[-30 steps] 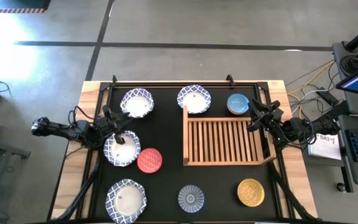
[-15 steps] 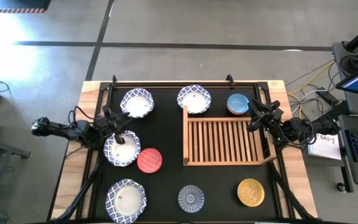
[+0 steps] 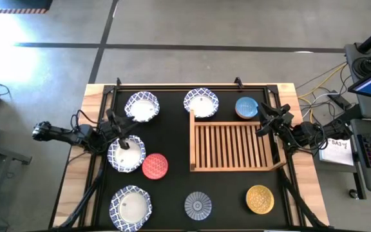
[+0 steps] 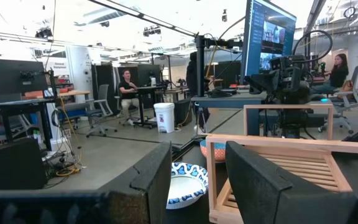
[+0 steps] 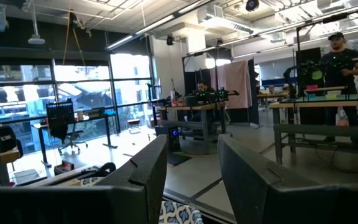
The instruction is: Place and stack bowls onto a shelf
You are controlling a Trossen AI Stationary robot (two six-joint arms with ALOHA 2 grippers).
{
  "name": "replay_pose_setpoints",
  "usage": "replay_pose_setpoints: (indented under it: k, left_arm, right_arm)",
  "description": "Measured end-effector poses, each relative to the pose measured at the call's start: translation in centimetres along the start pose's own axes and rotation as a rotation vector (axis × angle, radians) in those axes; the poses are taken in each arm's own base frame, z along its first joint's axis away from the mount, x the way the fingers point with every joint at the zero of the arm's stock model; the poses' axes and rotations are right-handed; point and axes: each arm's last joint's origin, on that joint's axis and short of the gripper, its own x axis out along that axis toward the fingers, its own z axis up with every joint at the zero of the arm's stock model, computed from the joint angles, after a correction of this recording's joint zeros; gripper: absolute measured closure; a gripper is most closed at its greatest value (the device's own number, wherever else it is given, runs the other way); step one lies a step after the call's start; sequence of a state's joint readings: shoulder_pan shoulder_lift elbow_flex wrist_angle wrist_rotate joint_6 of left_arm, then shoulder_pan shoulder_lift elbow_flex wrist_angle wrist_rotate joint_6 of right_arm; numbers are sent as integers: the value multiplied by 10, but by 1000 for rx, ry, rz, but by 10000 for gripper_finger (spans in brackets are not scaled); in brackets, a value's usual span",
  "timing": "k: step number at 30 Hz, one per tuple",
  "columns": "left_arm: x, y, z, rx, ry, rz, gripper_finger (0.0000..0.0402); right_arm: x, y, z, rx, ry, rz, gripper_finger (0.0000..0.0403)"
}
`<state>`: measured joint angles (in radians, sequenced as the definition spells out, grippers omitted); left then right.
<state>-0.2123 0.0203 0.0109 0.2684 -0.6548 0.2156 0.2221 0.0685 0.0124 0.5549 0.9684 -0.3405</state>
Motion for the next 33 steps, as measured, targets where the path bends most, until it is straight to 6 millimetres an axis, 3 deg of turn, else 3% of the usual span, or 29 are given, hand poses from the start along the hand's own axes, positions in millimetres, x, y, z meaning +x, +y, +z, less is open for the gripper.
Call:
replay_pose_setpoints:
  k: [26, 33]
  left_arm:
    - [0, 0, 0, 0, 0, 0, 267]
    - [0, 0, 0, 0, 0, 0, 267]
  right_arm:
    - [0, 0, 0, -18, 0, 0, 271]
    - [0, 0, 0, 79, -1, 0, 271]
